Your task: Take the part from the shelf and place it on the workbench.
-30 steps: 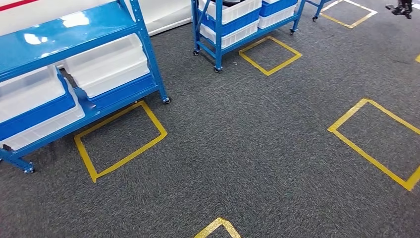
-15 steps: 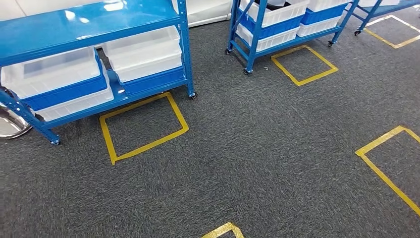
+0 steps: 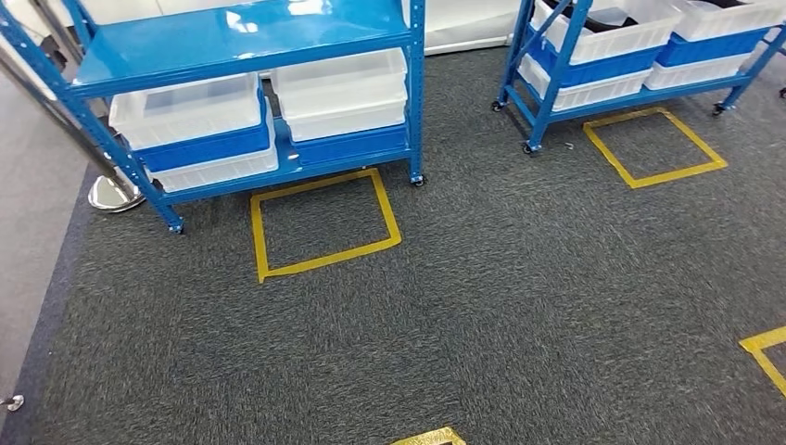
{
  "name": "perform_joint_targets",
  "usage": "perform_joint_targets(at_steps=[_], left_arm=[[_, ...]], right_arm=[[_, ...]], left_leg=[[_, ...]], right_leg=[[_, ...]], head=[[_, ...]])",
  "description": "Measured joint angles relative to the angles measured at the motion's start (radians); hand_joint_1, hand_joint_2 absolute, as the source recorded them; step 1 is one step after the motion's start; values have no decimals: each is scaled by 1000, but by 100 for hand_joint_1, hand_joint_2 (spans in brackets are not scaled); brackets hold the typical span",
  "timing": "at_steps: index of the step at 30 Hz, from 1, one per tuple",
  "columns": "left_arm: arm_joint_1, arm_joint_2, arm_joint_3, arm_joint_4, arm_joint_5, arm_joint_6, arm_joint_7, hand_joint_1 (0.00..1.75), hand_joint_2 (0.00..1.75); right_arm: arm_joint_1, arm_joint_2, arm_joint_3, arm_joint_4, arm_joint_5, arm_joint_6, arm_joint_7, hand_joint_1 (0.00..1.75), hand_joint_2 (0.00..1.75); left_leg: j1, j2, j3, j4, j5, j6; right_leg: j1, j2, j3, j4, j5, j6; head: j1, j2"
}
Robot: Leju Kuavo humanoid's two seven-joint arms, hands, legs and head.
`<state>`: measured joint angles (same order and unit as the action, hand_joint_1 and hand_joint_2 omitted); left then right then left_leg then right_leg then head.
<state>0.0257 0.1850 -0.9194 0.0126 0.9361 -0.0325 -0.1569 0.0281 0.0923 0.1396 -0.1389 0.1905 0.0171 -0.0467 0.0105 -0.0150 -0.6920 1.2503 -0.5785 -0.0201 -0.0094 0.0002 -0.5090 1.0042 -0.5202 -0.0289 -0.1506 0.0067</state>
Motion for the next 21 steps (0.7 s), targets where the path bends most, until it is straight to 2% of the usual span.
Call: perform_joint_targets(at_steps=[1, 2, 3, 4, 6, 7, 8, 10, 11, 13, 14, 15, 16, 17, 18, 19, 20, 21], left_arm=[[0, 0, -4, 0, -2, 0, 6, 0, 175], [2, -1, -7, 0, -2, 0, 10, 0, 175], [3, -1, -9, 0, -2, 0, 13, 0, 175], [5, -2, -10, 0, -2, 0, 16, 0, 175], [5, -2, -14, 0, -2, 1, 18, 0, 175], [4, -2, -16, 0, -2, 1, 20, 0, 175], [3, -2, -17, 0, -2, 2, 22, 0, 175], [6, -2, -21, 0, -2, 2, 26, 0, 175], [6, -3, -23, 0, -2, 1, 28, 0, 175], [6, -5, -26, 0, -2, 1, 31, 0, 175], [5, -6, -26, 0, -2, 1, 32, 0, 175], [5, -6, -27, 0, -2, 1, 32, 0, 175], [4, -6, -27, 0, -2, 1, 32, 0, 175], [4, -6, -28, 0, -2, 2, 33, 0, 175], [4, -7, -28, 0, -2, 2, 33, 0, 175], [3, -7, -29, 0, -2, 2, 33, 0, 175], [3, -7, -30, 0, -2, 2, 33, 0, 175], [1, -7, -31, 0, -2, 2, 33, 0, 175]], right_arm=[[1, 0, -2, 0, -3, 0, -1, 0, 175], [1, -1, -3, 0, -5, 4, -5, 0, 175], [1, -3, -5, 0, -5, 10, -11, 0, 175], [2, -5, -5, 0, -6, 16, -18, 0, 175], [5, -9, -6, 0, -6, 28, -29, 0, 175], [6, -11, -6, 0, -6, 31, -33, 0, 175], [6, -12, -7, 0, -6, 32, -37, 0, 175], [5, -15, -7, 0, -5, 34, -41, 0, 175], [5, -17, -7, 0, -5, 34, -44, 0, 175], [6, -20, -8, 0, -4, 35, -48, 0, 175], [7, -21, -8, 0, -4, 36, -51, 0, 175], [7, -22, -9, 0, -3, 37, -54, 0, 175], [8, -24, -9, 0, -3, 39, -57, 0, 175], [7, -26, -9, 0, -3, 41, -59, 0, 175], [7, -27, -10, 0, -2, 43, -61, 0, 175], [7, -28, -10, 0, -1, 43, -61, 0, 175], [8, -29, -10, 0, 1, 43, -61, 0, 175], [9, -29, -10, 1, 3, 43, -61, 0, 175]], left_leg=[[1, 6, -21, 46, -13, -1], [2, 9, -25, 57, -6, -1], [2, 13, -6, 25, 19, 0], [1, 22, 30, -40, 54, 4], [-8, 63, 105, -177, 100, 18], [-13, 77, 124, -215, 107, 24], [-18, 82, 130, -231, 104, 30], [-17, 62, 128, -237, 107, 39], [-13, 53, 132, -242, 110, 44], [-6, 35, 139, -252, 115, 54], [-5, 26, 138, -253, 116, 56], [-5, 17, 137, -253, 116, 57], [-6, 5, 137, -252, 116, 58], [-6, -8, 138, -250, 116, 58], [-6, -22, 139, -248, 114, 57], [-5, -37, 140, -244, 113, 55], [-5, -50, 139, -241, 111, 53], [-6, -62, 135, -235, 109, 49]], right_leg=[[2, -15, 1, 0, -2, -1], [3, -29, 3, 0, -4, -2], [5, -41, 6, 0, -6, -2], [6, -52, 11, 0, -10, -1], [10, -72, 19, 1, -17, 5], [12, -82, 21, 1, -20, 10], [14, -91, 23, 2, -23, 15], [16, -108, 28, 0, -27, 24], [15, -98, 29, 7, -36, 30], [12, -51, 3, 73, -80, 39], [9, -24, -28, 137, -111, 42], [7, -11, -63, 204, -139, 44], [6, -5, -92, 256, -151, 46], [6, -2, -105, 276, -142, 47], [5, 0, -100, 256, -112, 47], [4, 6, -78, 200, -69, 46], [2, 24, -52, 137, -35, 44], [-1, 45, -30, 80, -12, 41]], head=[[0, 0], [0, 0], [0, 0], [0, 0], [0, 0], [0, 0], [1, 0], [1, 0], [1, 0], [3, 0], [4, 0], [5, 0], [5, 0], [5, 0], [5, 0], [5, 0], [5, 0], [5, 0]])
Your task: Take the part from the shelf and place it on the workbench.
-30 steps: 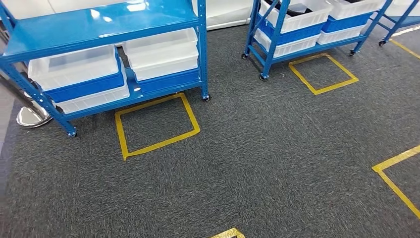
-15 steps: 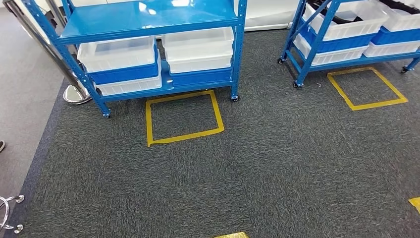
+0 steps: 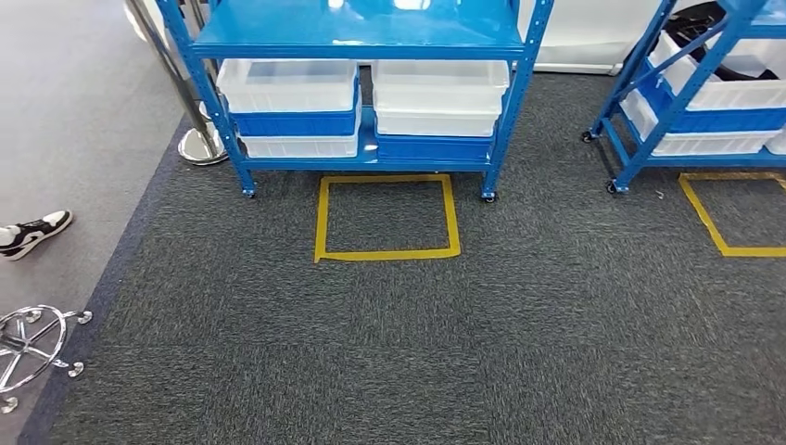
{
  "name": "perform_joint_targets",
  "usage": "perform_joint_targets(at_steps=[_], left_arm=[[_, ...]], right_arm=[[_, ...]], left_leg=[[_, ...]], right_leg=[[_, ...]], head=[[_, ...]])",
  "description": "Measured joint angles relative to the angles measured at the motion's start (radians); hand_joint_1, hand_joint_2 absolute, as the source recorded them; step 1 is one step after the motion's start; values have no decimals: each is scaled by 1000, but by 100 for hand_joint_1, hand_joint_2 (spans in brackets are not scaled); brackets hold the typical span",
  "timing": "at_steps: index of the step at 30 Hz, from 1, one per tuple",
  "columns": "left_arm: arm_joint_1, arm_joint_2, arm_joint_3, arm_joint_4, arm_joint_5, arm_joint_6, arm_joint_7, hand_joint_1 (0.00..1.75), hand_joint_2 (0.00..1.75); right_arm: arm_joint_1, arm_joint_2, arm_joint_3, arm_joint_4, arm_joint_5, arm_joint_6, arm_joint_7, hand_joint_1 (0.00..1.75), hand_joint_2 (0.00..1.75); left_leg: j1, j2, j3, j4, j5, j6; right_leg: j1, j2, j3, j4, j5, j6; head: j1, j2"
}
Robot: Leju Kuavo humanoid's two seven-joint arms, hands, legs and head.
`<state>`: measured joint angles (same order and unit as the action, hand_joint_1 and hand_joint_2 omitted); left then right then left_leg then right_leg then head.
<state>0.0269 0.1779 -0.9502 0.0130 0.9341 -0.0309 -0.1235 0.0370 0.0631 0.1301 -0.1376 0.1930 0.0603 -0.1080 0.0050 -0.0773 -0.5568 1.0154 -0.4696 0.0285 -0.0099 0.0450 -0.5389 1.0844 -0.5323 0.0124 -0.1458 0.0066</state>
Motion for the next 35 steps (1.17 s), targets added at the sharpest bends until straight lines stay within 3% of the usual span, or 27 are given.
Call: perform_joint_targets(at_steps=[2, 3, 4, 5, 7, 9, 10, 11, 12, 13, 14, 16, 19, 21, 22, 25, 26, 35], left_arm=[[-1, 0, -1, 0, 0, 0, 2, 0, 175], [0, 0, -2, 0, 0, 0, 4, 0, 175], [3, 2, -2, 1, 0, 1, 5, 0, 175], [6, 2, -2, 1, 0, 2, 7, 0, 175], [5, 3, -3, 2, 0, 4, 12, 0, 175], [0, 2, -3, 2, 0, 6, 16, 0, 175], [-2, 2, -3, 2, 0, 8, 18, 0, 175], [-1, 1, -3, 2, 0, 9, 19, 0, 175], [-1, 1, -4, 2, 0, 10, 21, 0, 175], [1, 1, -4, 2, 0, 8, 23, 0, 175], [3, 1, -3, 2, -1, 6, 25, 0, 175], [10, 0, 8, 2, -12, 1, 29, 0, 175], [15, -4, 29, 0, -35, -2, 34, 0, 175], [17, -8, 39, -2, -46, -2, 35, 0, 175], [21, -12, 56, -7, -66, -2, 37, 0, 131], [40, -37, 161, -46, -185, 0, 48, 0, 0], [44, -45, 196, -60, -222, 0, 51, 0, 0], [65, -83, 411, -154, -434, 7, 71, 0, 0]], right_arm=[[2, 0, 0, 2, 3, 0, -1, 0, 175], [1, 0, 0, 2, 4, 0, -1, 0, 175], [0, 0, 0, 2, 5, -1, -2, 0, 131], [-1, 0, 0, 2, 8, -5, -3, 0, 87], [0, 0, 3, 2, 17, -21, -4, 0, 0], [5, 0, 5, 3, 13, -31, 6, 0, 0], [6, 0, 4, 3, 4, -31, 17, 0, 44], [7, 0, 2, 4, -8, -28, 29, 0, 87], [7, -1, -1, 4, -20, -27, 39, 0, 131], [6, -1, -4, 4, -30, -26, 46, 0, 175], [5, -1, -8, 4, -40, -25, 52, 0, 175], [2, -1, -18, -2, -56, -25, 62, 0, 175], [1, -1, -25, -14, -65, -24, 71, 0, 175], [1, -3, -27, -17, -68, -24, 72, 0, 175], [2, -5, -30, -20, -71, -25, 73, 0, 175], [11, -14, -47, -44, -88, -28, 80, 0, 44], [15, -16, -51, -52, -93, -29, 82, 0, 0], [39, -27, -75, -103, -123, -40, 89, 0, 0]], left_leg=[[-1, -21, -12, 7, 2, -10], [0, -32, -17, 8, 5, -17], [1, -40, -22, 6, 7, -23], [1, -32, -25, 9, 5, -28], [0, 14, -50, 61, -28, -37], [3, 59, -105, 181, -91, -45], [5, 66, -133, 241, -114, -48], [7, 69, -146, 273, -120, -50], [8, 71, -141, 269, -106, -50], [8, 72, -116, 226, -77, -49], [8, 73, -78, 156, -42, -45], [3, 77, -15, 38, -8, -36], [-2, 78, 3, 2, -10, -29], [-2, 78, 3, 1, -9, -30], [-2, 77, 4, 0, -8, -31], [-5, 76, 5, -2, -9, -26], [-5, 77, 5, -2, -10, -23], [-8, 77, 4, 1, -12, -13]], right_leg=[[-2, 28, 15, -49, 6, -6], [-1, 25, 14, -54, 5, -9], [-1, 15, 12, -55, 7, -14], [-2, 3, 14, -59, 9, -20], [-5, -21, 19, -69, 14, -33], [-2, -44, 19, -70, 13, -39], [-1, -53, 19, -70, 12, -40], [0, -61, 19, -69, 11, -40], [1, -66, 20, -69, 10, -40], [1, -70, 22, -68, 8, -39], [1, -72, 26, -68, 6, -37], [4, -74, 29, -67, 2, -30], [6, -74, 27, -66, 0, -23], [6, -74, 27, -65, 0, -25], [6, -74, 28, -65, 0, -26], [5, -74, 32, -72, 1, -24], [5, -74, 34, -75, 2, -21], [3, -72, 35, -79, 5, -10]], head=[[0, 0], [0, 0], [0, 0], [0, 0], [-2, 0], [-3, 0], [-3, 0], [-3, 0], [-3, 0], [-3, 0], [-3, 0], [-3, 0], [-3, 0], [-2, 0], [-2, 0], [-2, 0], [-2, 0], [-2, 0]])
